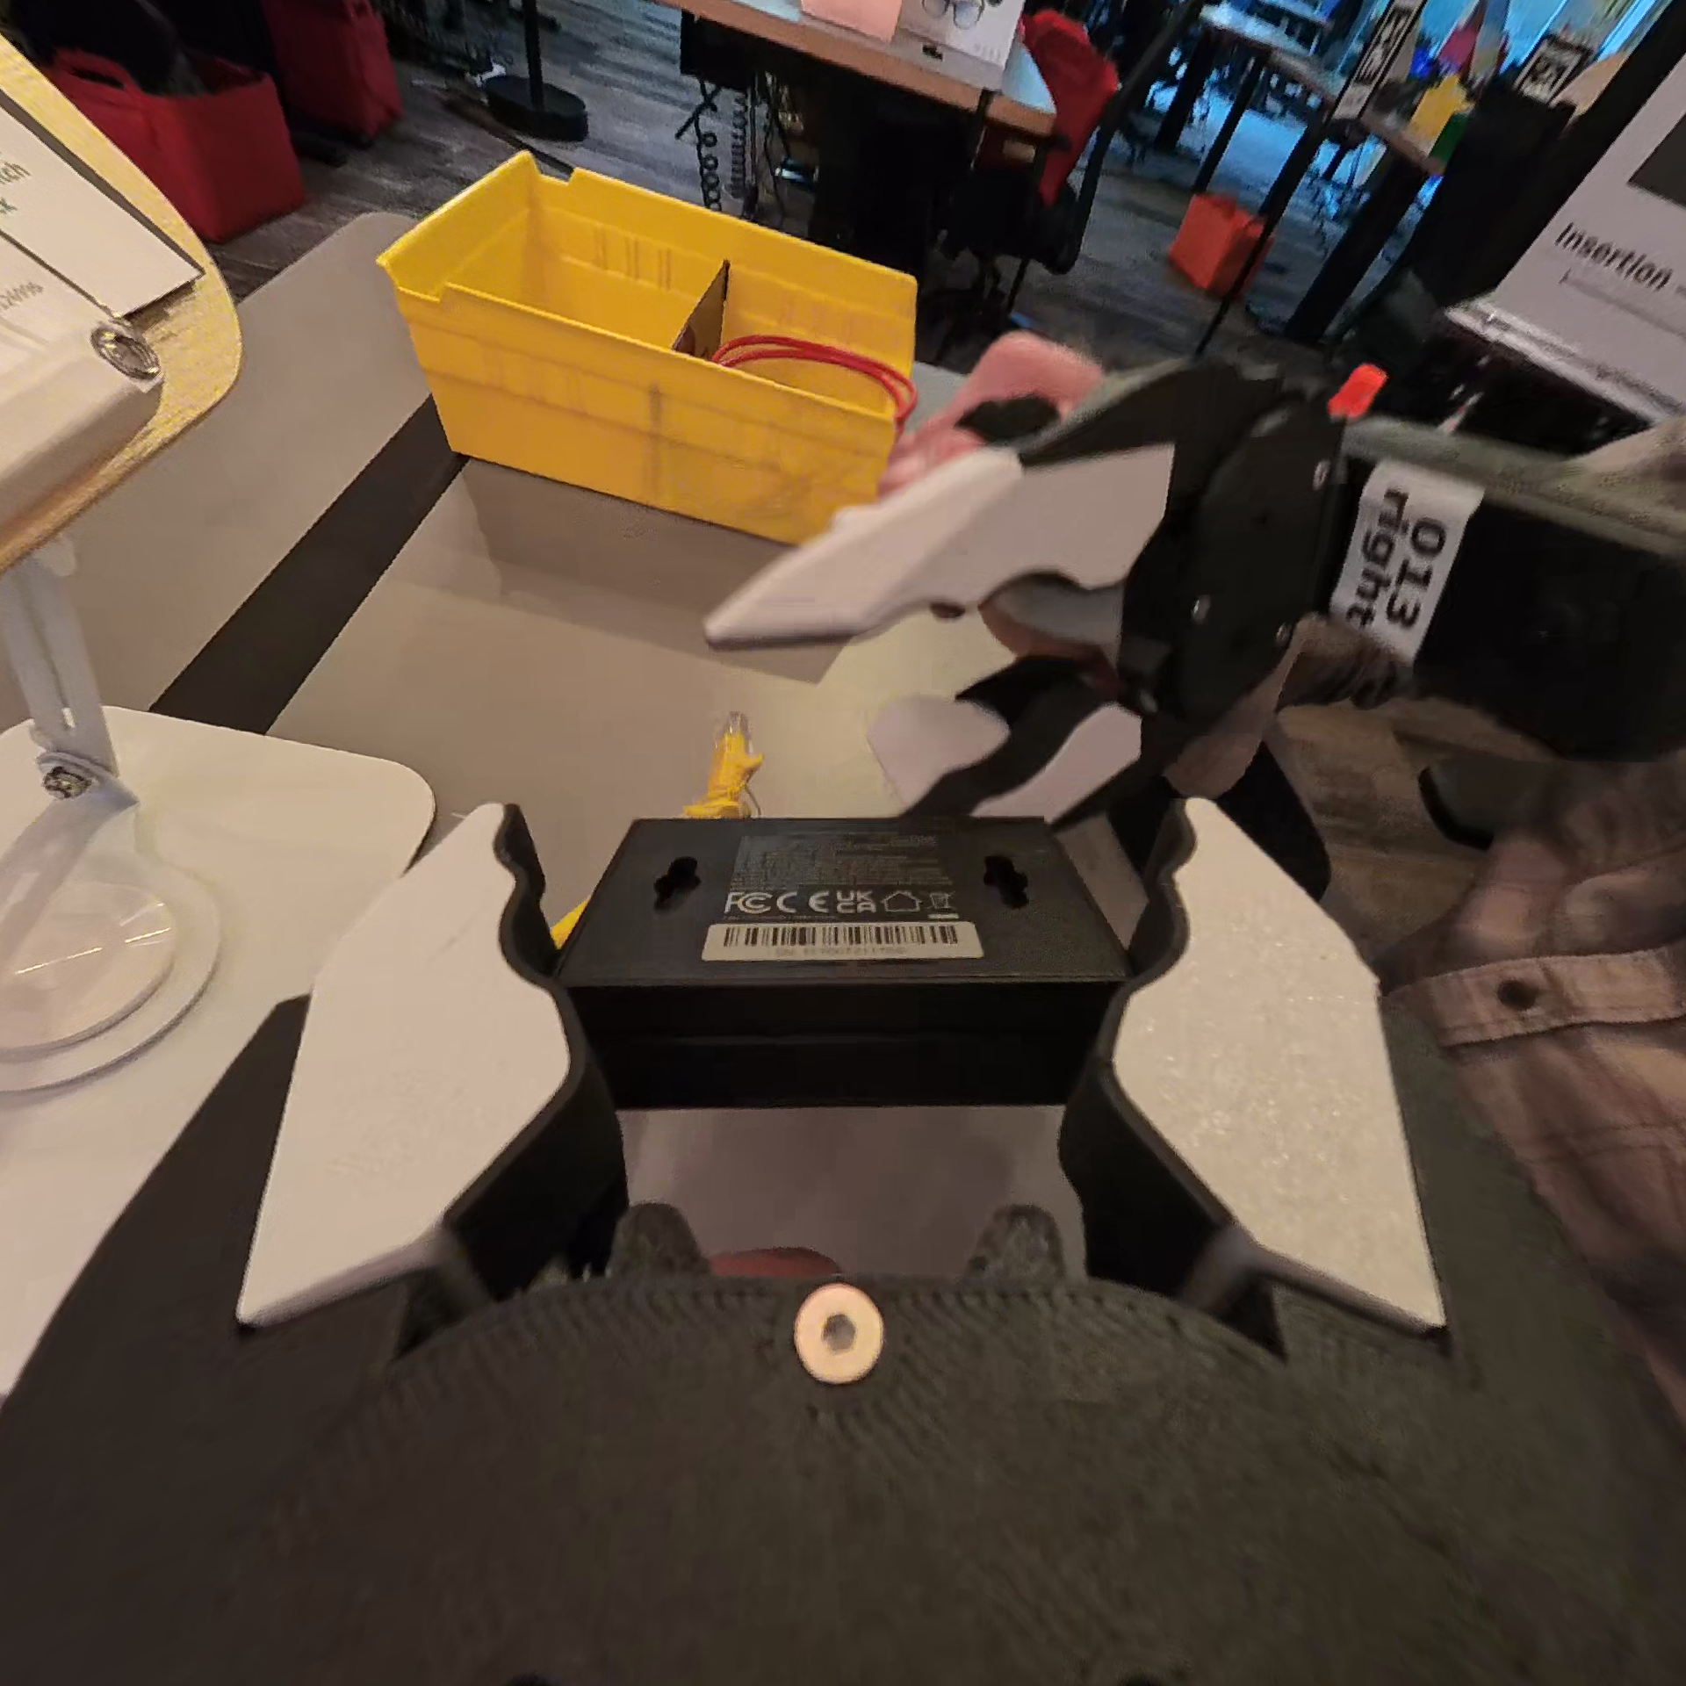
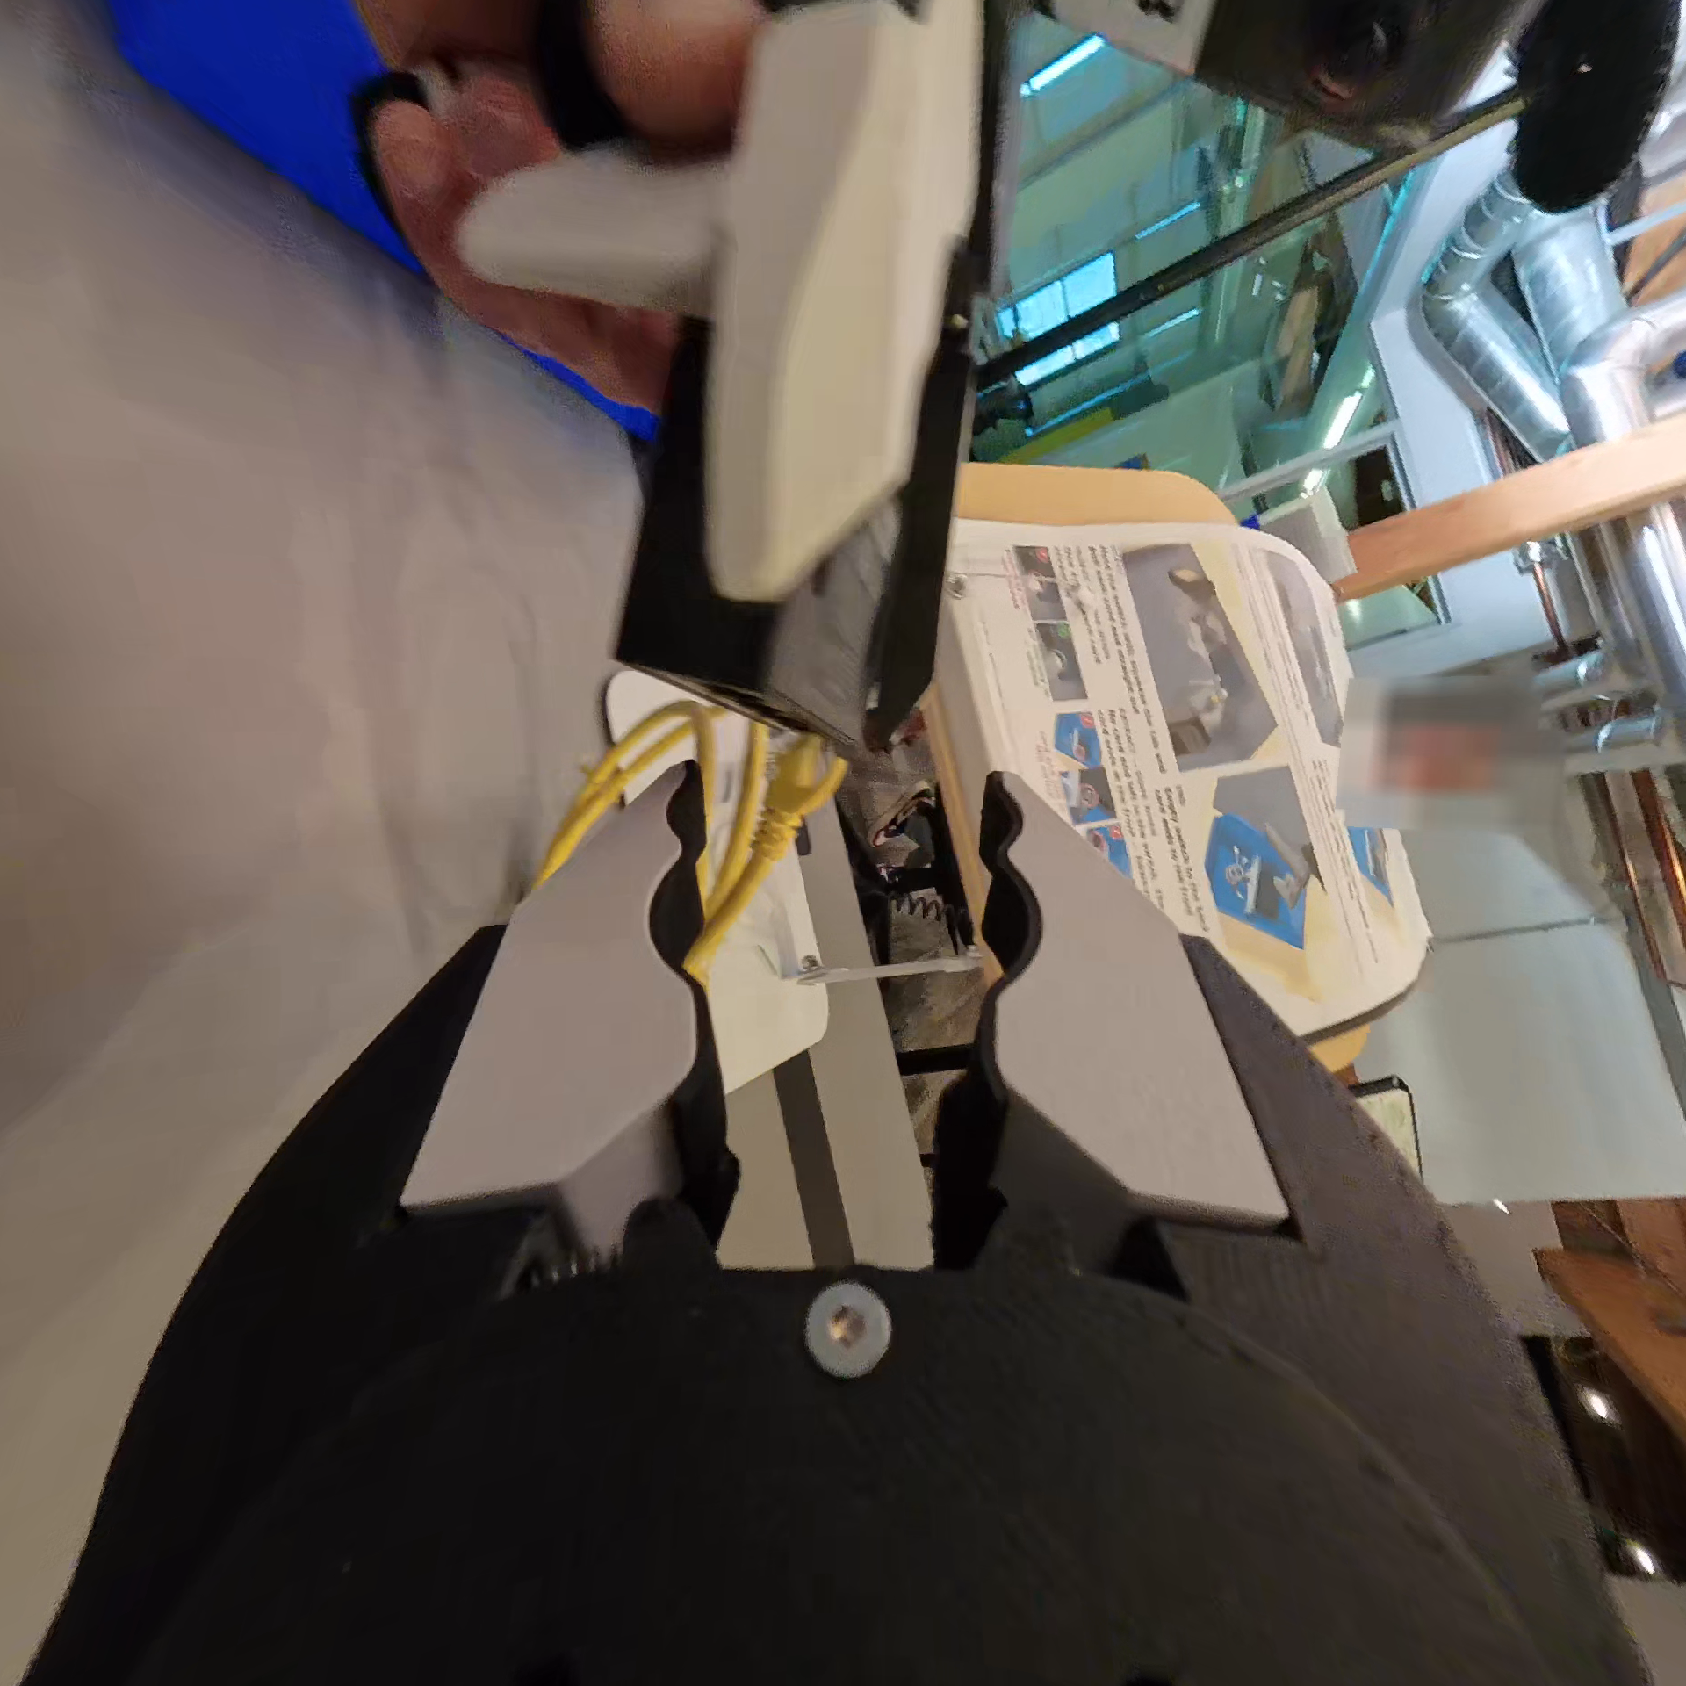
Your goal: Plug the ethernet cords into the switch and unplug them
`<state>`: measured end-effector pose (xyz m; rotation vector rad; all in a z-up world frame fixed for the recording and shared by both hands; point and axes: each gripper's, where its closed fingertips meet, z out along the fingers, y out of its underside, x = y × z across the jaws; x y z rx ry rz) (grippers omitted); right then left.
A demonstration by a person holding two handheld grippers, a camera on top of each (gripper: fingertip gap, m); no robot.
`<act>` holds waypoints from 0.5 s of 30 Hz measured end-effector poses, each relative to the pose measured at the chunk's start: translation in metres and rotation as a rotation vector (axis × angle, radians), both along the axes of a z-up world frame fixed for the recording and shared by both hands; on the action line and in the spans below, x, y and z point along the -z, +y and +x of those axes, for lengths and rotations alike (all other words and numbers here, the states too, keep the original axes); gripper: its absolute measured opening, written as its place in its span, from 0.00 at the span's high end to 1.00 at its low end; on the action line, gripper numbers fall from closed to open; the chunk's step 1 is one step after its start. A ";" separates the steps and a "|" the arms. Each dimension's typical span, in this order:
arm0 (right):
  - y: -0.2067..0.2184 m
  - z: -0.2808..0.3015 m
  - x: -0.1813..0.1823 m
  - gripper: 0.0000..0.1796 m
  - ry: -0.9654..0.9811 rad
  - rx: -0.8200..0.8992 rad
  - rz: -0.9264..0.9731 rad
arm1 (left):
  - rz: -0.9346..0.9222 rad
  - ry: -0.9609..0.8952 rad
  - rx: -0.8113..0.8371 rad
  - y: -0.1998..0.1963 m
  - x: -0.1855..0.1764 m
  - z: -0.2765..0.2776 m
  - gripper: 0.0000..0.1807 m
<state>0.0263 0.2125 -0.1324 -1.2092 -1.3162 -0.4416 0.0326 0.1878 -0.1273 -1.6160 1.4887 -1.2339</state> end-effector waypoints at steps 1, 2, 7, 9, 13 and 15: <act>-0.005 -0.004 0.004 0.66 -0.011 -0.015 -0.005 | -0.010 -0.008 -0.002 -0.001 -0.001 0.002 0.31; -0.009 -0.007 0.006 0.67 -0.008 -0.029 0.005 | -0.018 -0.011 -0.013 -0.001 -0.001 0.003 0.31; -0.013 -0.021 0.007 0.80 0.013 -0.048 0.027 | -0.086 -0.069 -0.024 -0.009 -0.005 0.014 0.32; -0.011 -0.020 0.003 0.85 0.013 -0.044 0.063 | -0.114 -0.094 -0.050 -0.008 -0.007 0.014 0.32; -0.009 -0.018 0.000 0.86 -0.006 -0.043 0.074 | -0.116 -0.084 -0.065 -0.008 -0.005 0.012 0.32; -0.011 -0.018 -0.002 0.86 -0.017 -0.064 0.086 | -0.059 -0.055 -0.065 -0.008 -0.005 0.009 0.32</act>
